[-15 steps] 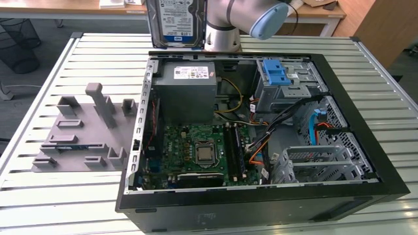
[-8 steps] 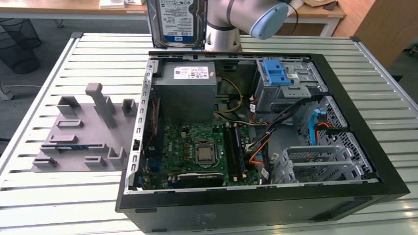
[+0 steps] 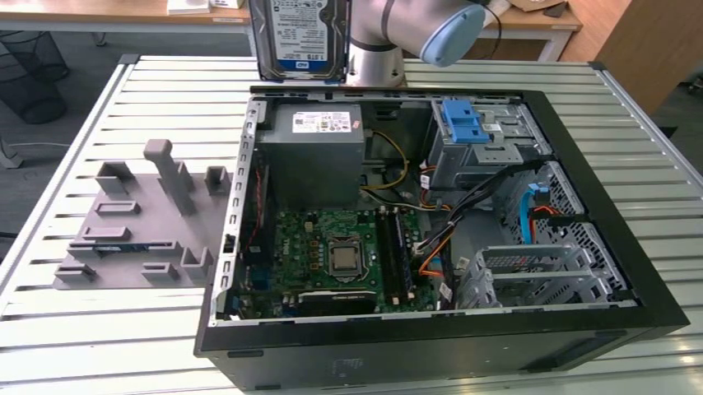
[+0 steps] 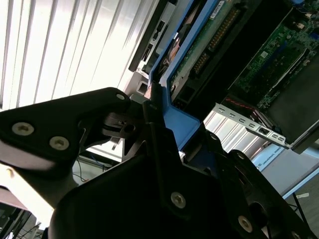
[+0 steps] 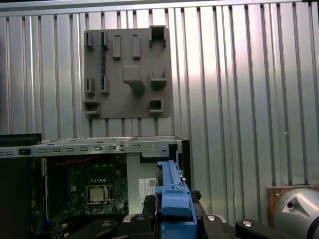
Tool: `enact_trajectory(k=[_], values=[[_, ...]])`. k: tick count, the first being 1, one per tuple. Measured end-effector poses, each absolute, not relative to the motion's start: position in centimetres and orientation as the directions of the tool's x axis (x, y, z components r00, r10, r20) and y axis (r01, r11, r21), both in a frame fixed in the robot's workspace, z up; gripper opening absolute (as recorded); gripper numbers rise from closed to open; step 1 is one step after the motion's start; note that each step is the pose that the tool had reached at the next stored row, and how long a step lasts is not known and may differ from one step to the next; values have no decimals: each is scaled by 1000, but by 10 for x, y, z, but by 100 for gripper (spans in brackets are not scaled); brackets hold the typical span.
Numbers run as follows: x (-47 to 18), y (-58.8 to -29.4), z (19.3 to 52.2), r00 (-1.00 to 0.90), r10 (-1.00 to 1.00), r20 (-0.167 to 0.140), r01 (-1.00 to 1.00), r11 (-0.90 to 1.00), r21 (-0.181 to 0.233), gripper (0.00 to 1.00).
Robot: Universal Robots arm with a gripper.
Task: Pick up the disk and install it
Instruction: 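Pick up the disk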
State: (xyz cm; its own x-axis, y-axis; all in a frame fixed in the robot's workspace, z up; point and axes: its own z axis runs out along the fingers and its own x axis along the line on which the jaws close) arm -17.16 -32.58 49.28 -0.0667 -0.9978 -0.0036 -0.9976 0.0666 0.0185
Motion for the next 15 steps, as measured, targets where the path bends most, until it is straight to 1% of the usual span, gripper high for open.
enact_trajectory(k=[15], values=[[-165,-326,493,-67,-998,-4,-998,67,19,37]])
